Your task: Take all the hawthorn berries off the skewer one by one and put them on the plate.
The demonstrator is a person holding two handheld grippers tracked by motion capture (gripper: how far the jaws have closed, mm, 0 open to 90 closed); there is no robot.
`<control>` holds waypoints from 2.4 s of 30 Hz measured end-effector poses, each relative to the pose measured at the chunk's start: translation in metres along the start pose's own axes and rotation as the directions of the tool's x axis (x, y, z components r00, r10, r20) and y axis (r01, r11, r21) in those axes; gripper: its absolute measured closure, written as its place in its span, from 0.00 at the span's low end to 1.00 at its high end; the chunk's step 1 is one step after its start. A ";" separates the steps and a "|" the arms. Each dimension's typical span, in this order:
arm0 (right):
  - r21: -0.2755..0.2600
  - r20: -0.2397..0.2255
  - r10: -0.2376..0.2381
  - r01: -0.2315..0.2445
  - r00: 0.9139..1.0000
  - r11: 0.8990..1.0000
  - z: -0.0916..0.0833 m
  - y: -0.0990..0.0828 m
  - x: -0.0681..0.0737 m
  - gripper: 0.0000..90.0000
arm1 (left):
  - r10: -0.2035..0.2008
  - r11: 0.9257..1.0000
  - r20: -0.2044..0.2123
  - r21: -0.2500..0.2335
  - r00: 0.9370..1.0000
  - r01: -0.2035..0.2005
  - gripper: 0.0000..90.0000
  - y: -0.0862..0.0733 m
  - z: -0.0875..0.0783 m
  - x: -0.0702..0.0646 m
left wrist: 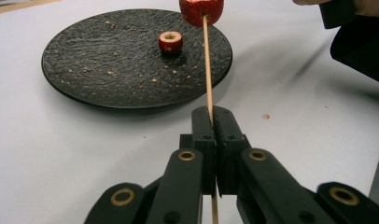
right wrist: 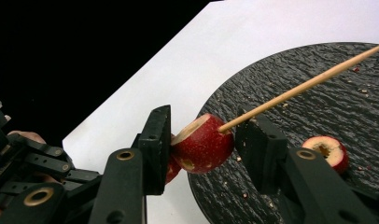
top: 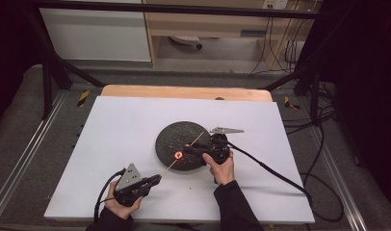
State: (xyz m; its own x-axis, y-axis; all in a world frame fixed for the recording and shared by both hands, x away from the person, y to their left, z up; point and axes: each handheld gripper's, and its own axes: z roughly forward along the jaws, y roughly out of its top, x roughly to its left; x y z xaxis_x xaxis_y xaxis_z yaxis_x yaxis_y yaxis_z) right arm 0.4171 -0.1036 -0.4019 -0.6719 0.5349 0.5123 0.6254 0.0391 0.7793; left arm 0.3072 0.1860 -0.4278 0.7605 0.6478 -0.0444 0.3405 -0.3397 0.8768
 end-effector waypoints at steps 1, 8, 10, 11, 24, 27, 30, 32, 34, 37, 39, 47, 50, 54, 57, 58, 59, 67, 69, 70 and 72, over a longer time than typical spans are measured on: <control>-0.004 -0.004 0.004 -0.004 1.000 1.000 -0.001 0.001 0.000 0.64 | -0.001 1.000 -0.001 -0.002 1.000 0.001 0.98 0.000 0.000 0.000; -0.012 -0.020 0.009 -0.010 1.000 1.000 -0.002 0.004 -0.001 0.66 | 0.000 1.000 -0.001 -0.014 1.000 0.000 0.98 0.001 -0.002 0.000; -0.015 -0.021 0.008 -0.008 1.000 1.000 -0.003 0.005 -0.001 0.66 | 0.002 1.000 -0.002 -0.016 1.000 -0.002 0.98 0.001 -0.002 0.000; -0.017 -0.021 0.009 -0.010 1.000 1.000 -0.003 0.005 -0.001 0.66 | 0.001 1.000 -0.002 -0.017 1.000 -0.001 0.98 0.001 -0.002 0.000; -0.039 -0.001 0.005 -0.005 1.000 0.999 -0.012 0.017 -0.005 0.66 | 0.001 0.999 -0.003 -0.032 1.000 -0.001 0.98 0.002 -0.006 0.001; -0.043 0.004 -0.001 0.001 1.000 0.999 -0.013 0.020 -0.006 0.66 | 0.001 0.999 -0.005 -0.032 1.000 -0.001 0.98 0.002 -0.006 0.001; -0.053 0.018 -0.003 0.004 1.000 0.999 -0.016 0.023 -0.007 0.66 | 0.000 0.999 -0.005 -0.033 1.000 0.000 0.98 0.002 -0.007 0.002; -0.061 0.026 -0.004 0.005 1.000 0.998 -0.019 0.027 -0.008 0.66 | 0.000 0.999 -0.005 -0.035 1.000 0.000 0.98 0.002 -0.008 0.002; -0.067 0.037 -0.006 0.008 0.999 0.998 -0.022 0.030 -0.009 0.66 | -0.001 0.999 -0.006 -0.037 1.000 0.000 0.98 0.002 -0.008 0.002; -0.072 0.063 -0.010 0.015 0.998 0.997 -0.026 0.034 -0.011 0.66 | 0.000 0.999 -0.006 -0.037 1.000 -0.001 0.98 0.002 -0.009 0.002; -0.073 0.075 -0.013 0.019 0.997 0.997 -0.028 0.037 -0.012 0.66 | 0.000 0.999 -0.002 -0.037 1.000 0.000 0.98 0.002 -0.009 0.003; -0.082 0.100 -0.009 0.017 0.995 0.996 -0.036 0.048 -0.019 0.66 | -0.001 0.999 -0.001 -0.038 1.000 0.001 0.98 0.002 -0.009 0.003; -0.087 0.119 -0.009 0.019 0.993 0.996 -0.039 0.051 -0.022 0.66 | -0.002 0.999 -0.003 -0.037 1.000 0.002 0.98 0.001 -0.009 0.003; -0.095 0.129 -0.010 0.022 0.992 0.995 -0.043 0.055 -0.024 0.66 | -0.003 0.999 -0.004 -0.039 1.000 0.002 0.98 0.001 -0.010 0.004; -0.106 0.152 -0.011 0.027 0.988 0.994 -0.049 0.061 -0.027 0.66 | -0.010 0.999 -0.008 -0.040 1.000 0.010 0.98 0.001 -0.011 0.005; -0.110 0.157 -0.008 0.026 0.988 0.994 -0.051 0.062 -0.027 0.66 | -0.010 0.999 -0.008 -0.040 1.000 0.010 0.98 0.001 -0.011 0.005; -0.110 0.161 -0.009 0.027 0.987 0.994 -0.052 0.063 -0.028 0.66 | -0.012 0.999 -0.010 -0.041 1.000 0.012 0.98 0.001 -0.011 0.006; -0.097 0.190 -0.021 0.040 0.982 0.994 -0.051 0.065 -0.033 0.66 | -0.040 0.998 -0.024 -0.053 0.999 0.039 0.98 0.001 -0.015 0.012; -0.095 0.191 -0.018 0.037 0.982 0.995 -0.049 0.064 -0.033 0.66 | -0.043 0.998 -0.027 -0.056 0.999 0.041 0.98 0.001 -0.015 0.013; -0.085 0.196 -0.021 0.038 0.980 0.996 -0.045 0.063 -0.035 0.66 | -0.044 0.997 -0.029 -0.057 0.999 0.042 0.98 0.001 -0.015 0.013; -0.077 0.198 -0.021 0.037 0.980 0.996 -0.040 0.061 -0.037 0.66 | -0.045 0.997 -0.030 -0.057 0.999 0.043 0.98 0.001 -0.016 0.013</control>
State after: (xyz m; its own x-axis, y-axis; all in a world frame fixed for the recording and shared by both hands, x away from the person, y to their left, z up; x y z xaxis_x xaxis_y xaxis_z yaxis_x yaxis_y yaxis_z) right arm 0.4641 -0.1543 -0.3593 -0.5929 0.6903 0.4146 0.5682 -0.0061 0.8228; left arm 0.3090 0.2049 -0.4200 0.7276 0.6825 -0.0689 0.3407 -0.2723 0.8999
